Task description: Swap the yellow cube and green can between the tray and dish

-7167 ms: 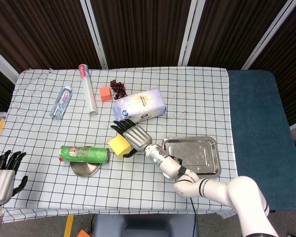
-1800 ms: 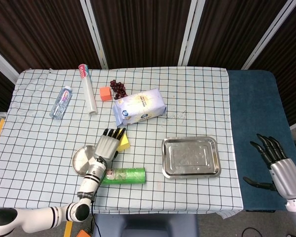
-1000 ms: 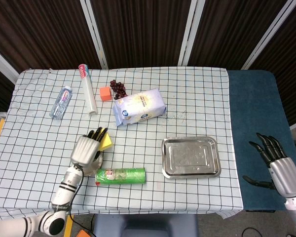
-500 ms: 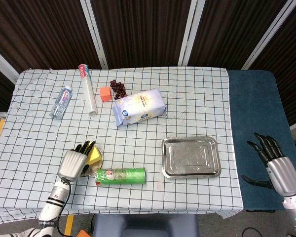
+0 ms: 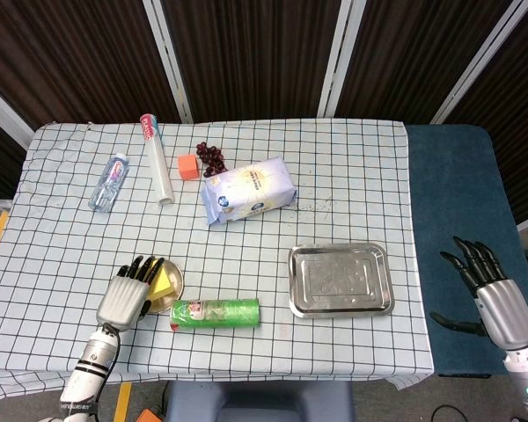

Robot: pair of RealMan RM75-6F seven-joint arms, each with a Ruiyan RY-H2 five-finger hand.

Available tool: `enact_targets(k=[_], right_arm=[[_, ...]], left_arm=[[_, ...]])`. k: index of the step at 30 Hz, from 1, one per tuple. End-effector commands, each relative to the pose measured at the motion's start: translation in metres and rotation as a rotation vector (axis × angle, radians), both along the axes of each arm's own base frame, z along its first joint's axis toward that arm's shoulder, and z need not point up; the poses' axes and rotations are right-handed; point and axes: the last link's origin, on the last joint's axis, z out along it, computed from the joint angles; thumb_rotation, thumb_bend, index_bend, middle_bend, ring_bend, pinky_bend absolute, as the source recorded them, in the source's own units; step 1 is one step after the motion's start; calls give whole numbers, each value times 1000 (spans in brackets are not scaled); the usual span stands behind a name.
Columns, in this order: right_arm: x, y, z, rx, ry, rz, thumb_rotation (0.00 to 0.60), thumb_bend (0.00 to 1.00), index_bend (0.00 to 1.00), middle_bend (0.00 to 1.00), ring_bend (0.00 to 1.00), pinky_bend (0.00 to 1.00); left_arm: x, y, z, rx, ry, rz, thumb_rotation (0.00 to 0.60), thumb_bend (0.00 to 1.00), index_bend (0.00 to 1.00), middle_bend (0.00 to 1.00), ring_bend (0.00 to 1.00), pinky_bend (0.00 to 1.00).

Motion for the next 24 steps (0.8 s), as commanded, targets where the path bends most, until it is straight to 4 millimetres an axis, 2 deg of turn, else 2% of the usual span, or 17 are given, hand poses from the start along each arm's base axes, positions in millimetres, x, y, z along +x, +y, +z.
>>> enact_targets(k=[1, 2, 8, 11, 14, 17, 21, 24], right_arm=[[0, 0, 0, -1, 2, -1, 600, 81, 253, 27, 0, 32], [0, 0, 0, -2, 2, -1, 600, 81, 253, 27, 0, 33], [0, 0, -1, 2, 3, 1, 600, 81, 253, 27, 0, 32], [0, 0, -1, 8, 4, -1, 600, 81, 253, 27, 0, 32], [0, 0, -1, 11, 8, 0, 600, 81, 251, 27, 0, 32], [0, -3, -5, 26, 25, -5, 600, 81, 242, 27, 0, 33], [6, -12, -14, 110, 64, -18, 600, 81, 223, 26, 0, 34], [22, -26, -25, 195, 88, -13, 600, 81, 181, 19, 0, 40]], left_arm=[[0, -4, 3, -23, -3, 10, 600, 403, 0, 17, 5, 129], [1, -4, 4, -27, -6, 10, 600, 402, 0, 11, 0, 96], [0, -5, 7, -53, -22, 27, 600, 375, 0, 0, 0, 83], [-1, -6, 15, -28, -44, 34, 600, 372, 0, 0, 0, 83], [-12, -10, 40, 62, -53, 34, 600, 367, 0, 0, 0, 87], [-32, -24, 72, 174, -49, 27, 600, 362, 0, 3, 0, 92], [-64, -57, 113, 314, -72, 18, 600, 362, 37, 57, 5, 87], [-84, -80, 126, 378, -104, 39, 600, 363, 82, 111, 34, 78]])
